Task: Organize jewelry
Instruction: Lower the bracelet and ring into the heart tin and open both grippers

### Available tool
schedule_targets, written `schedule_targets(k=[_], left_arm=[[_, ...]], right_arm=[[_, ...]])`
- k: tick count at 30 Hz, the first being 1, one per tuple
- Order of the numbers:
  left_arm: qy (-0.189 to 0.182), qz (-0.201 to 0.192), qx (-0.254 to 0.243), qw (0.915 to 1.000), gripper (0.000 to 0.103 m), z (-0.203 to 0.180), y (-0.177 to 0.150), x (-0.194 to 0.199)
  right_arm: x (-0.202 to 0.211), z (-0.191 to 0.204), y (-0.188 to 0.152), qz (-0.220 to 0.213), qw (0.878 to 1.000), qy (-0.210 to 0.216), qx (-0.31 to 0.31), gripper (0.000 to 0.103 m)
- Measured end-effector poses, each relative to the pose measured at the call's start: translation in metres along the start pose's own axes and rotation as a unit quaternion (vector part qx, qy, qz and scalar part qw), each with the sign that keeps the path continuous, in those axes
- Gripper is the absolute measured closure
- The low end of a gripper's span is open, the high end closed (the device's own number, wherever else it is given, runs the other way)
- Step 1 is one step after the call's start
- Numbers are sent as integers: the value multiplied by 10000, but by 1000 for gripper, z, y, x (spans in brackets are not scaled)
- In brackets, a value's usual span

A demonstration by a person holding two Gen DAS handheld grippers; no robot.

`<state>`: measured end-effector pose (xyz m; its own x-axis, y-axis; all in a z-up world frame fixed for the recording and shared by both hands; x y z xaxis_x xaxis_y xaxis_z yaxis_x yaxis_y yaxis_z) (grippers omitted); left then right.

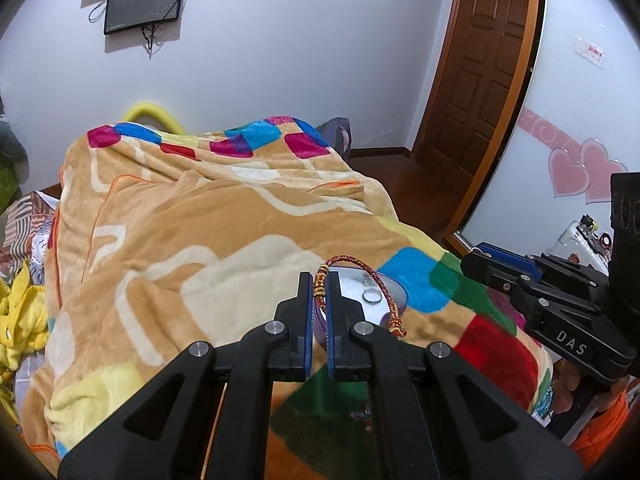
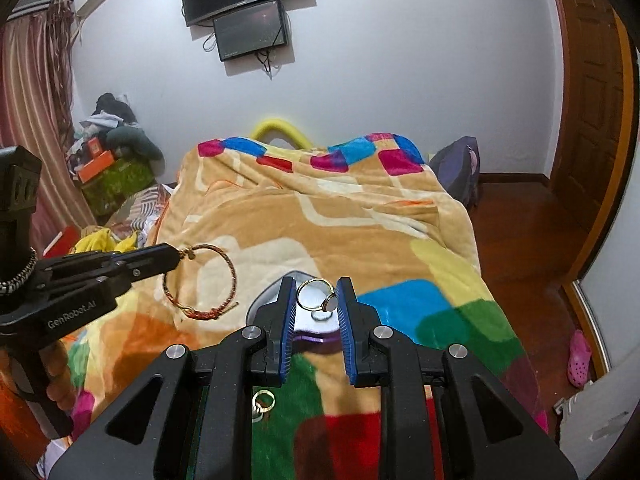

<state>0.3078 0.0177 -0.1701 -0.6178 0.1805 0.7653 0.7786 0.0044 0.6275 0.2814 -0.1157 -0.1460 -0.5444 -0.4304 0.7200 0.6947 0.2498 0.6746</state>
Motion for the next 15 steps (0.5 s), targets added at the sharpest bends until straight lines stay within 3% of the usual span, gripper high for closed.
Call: schedule_targets(k=[15], left_arm=[[23,566,-89,9984,99,2,-3,-66]], right_arm=[[-60,1,-9,677,9974,244,5,84]])
Point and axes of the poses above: each gripper's, at about its wrist camera, not at the fingertips, and x roughly against the way its jaws point, z to its left, y to its top, the point moved 8 cm from there along -x, roughly the way its jaws point, and after that the axes turned 11 degrees about z, right-handed, at the moved point
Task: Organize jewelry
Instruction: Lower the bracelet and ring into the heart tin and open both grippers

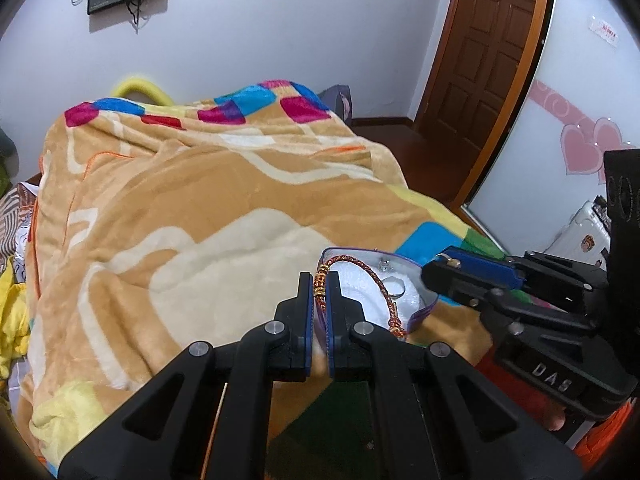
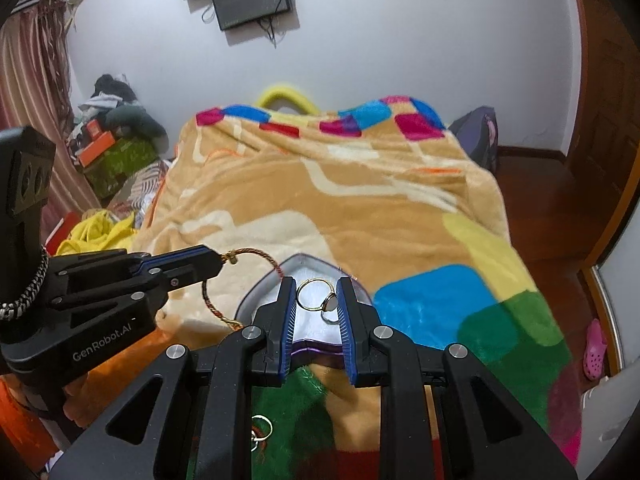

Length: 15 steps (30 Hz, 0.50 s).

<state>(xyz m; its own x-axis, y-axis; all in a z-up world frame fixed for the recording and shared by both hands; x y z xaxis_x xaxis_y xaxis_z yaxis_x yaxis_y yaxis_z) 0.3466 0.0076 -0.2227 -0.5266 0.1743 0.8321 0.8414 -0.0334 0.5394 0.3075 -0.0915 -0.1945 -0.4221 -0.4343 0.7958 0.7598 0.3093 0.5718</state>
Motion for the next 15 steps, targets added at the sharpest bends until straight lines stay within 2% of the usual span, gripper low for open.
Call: schedule_targets(k=[6,15], left_arm=[[-83,158,-27,9998,99,0,0,-12],[-167,194,-91,9996,99,-4,-2,-12]], right_arm=[[-19,-2,-2,342,9994,112,-3,84],[-25,-1,-2,475,9988,147,4,84]])
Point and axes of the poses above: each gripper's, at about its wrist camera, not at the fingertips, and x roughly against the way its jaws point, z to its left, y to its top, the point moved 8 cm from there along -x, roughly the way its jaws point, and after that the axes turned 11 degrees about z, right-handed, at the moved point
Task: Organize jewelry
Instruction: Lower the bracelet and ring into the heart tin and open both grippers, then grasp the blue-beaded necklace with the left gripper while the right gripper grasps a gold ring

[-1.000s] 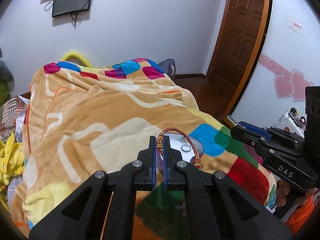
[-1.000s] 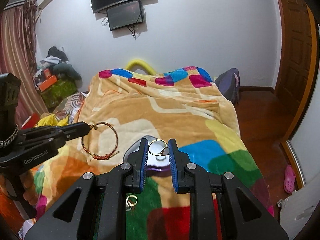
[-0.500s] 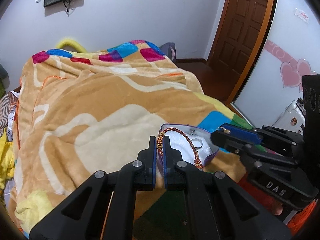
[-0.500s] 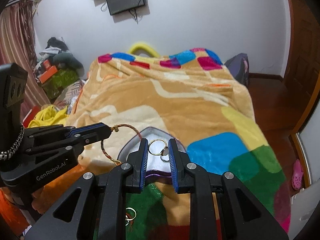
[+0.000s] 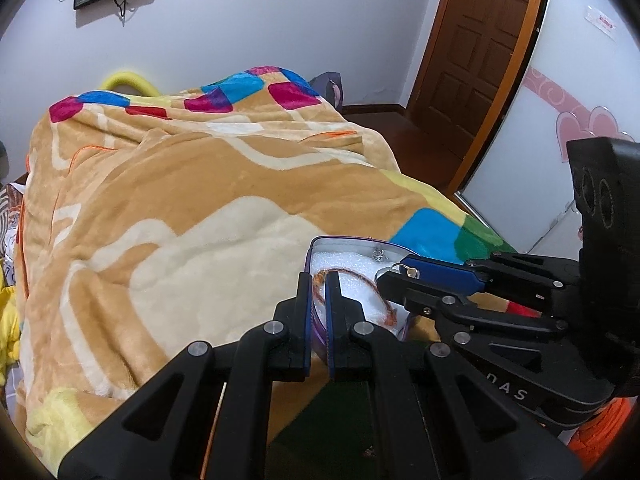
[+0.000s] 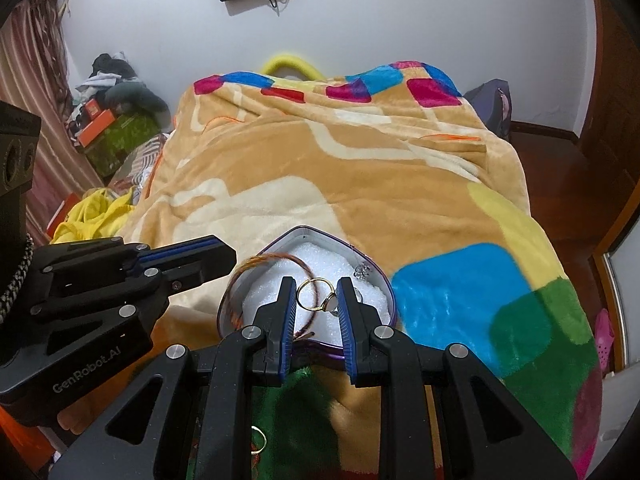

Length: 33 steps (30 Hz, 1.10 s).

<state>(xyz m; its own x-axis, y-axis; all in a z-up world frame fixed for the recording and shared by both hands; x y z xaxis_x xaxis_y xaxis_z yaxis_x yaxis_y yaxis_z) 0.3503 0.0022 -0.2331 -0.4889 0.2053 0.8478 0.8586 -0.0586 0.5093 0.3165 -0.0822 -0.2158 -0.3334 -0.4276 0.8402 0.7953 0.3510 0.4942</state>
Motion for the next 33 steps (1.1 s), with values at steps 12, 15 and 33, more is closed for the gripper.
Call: schedule_targets(k=[12,15,33], left_arm=[[36,-30,22,10000,90,3,-5,16],[76,-80,18,9999,88,3,-7,25],[384,-525,-144,9978,53,-8,-28,91]], right_arm=[[-4,9,-3,311,9992,-118,211,82],[2,12,-3,279,9993,-140,221,81],[76,26,-13,-454,9971,-512,345,66]])
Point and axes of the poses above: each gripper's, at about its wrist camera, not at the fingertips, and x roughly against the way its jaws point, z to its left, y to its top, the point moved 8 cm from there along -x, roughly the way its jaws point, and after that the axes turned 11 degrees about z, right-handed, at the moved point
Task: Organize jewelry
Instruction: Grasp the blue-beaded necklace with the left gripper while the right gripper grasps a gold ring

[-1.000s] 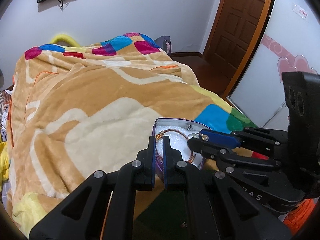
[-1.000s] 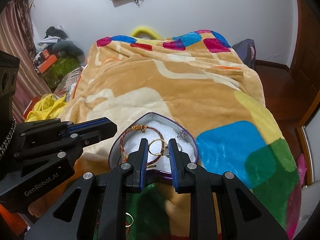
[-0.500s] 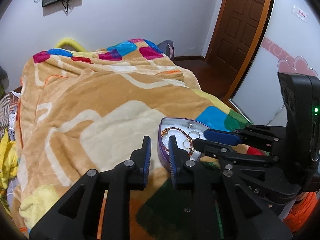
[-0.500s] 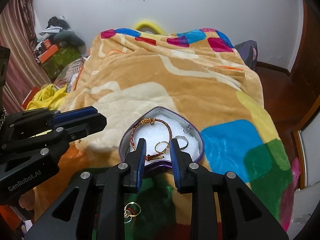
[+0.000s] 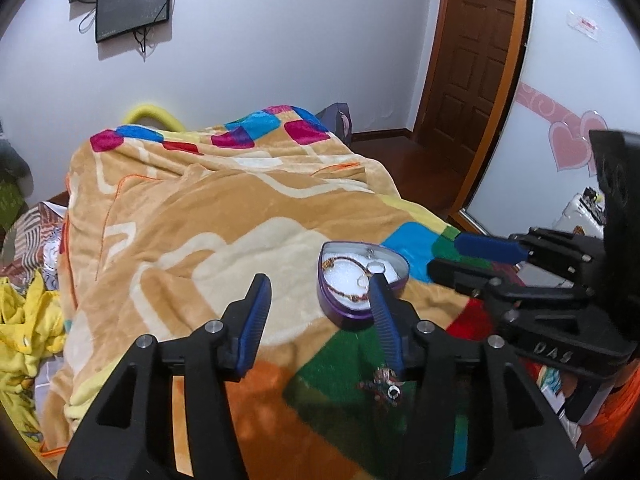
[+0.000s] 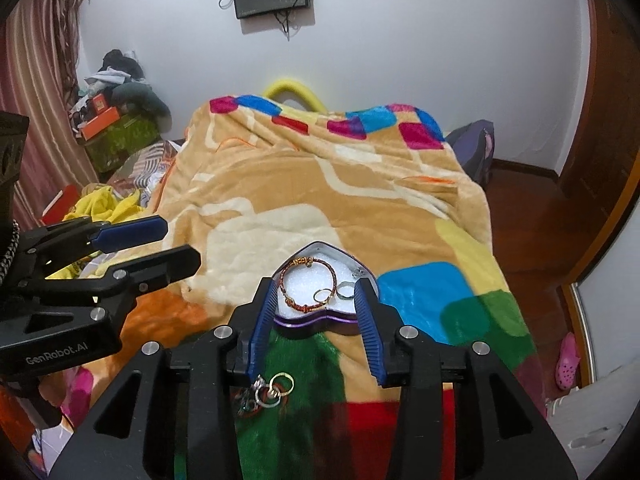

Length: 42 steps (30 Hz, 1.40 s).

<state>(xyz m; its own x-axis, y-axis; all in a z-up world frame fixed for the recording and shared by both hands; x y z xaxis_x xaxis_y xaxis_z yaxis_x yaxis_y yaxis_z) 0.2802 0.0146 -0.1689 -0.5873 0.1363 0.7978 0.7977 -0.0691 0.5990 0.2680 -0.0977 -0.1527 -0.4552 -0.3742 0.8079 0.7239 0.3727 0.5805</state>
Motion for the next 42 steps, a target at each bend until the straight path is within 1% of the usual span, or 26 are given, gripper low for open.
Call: schedule_targets(k=[4,8,13,16,18,20,23,25,27,29,32,35,42], left_arm=[[97,101,-107,9998,53,-5,-14,2],[73,284,-104,9995,53,-7,-33,-3],[53,600,-97,9981,53,-9,-58,-19],[-117,823,-65,9965,53,-13,-73,-30],[-344,1036,-31,9940,53,-19,-84,-39],[-444,1158,-49,9923,56,-25,-91,-47],[-478,1285,-119,9905,71,-33,-99,-57],[-497,1359,-89,9894,78,-34,-103,-65],[-522,1344,-11,9896,83,-34,-104,-68],[-567,1313,28,9897,102,-33,-102,-68],[-560,1270,142,9902,103,-27,-98,-67],[-366,1098,160,9932,103,-18,-90,-58],[-213,410,361,9983,103,6,-56,-12]], right_arm=[[7,0,-9,-38,10000,-68,-12,66],[8,-1,-21,-37,9999,-143,-31,66],[1,-3,-39,148,9998,-65,-103,66],[-9,-2,-53,317,9994,-71,-99,66],[-14,-2,-60,420,9990,-44,-131,66],[-20,-3,-68,546,9984,-13,-170,66],[-27,-4,-77,684,9974,-2,-209,66],[-30,-5,-80,737,9970,30,-227,66],[-30,-5,-81,749,9969,43,-223,66],[-31,-5,-81,758,9968,71,-228,66],[-34,-4,-81,787,9966,101,-215,66],[-38,-2,-80,814,9964,132,-212,66],[-48,6,-82,901,9955,244,-180,66]])
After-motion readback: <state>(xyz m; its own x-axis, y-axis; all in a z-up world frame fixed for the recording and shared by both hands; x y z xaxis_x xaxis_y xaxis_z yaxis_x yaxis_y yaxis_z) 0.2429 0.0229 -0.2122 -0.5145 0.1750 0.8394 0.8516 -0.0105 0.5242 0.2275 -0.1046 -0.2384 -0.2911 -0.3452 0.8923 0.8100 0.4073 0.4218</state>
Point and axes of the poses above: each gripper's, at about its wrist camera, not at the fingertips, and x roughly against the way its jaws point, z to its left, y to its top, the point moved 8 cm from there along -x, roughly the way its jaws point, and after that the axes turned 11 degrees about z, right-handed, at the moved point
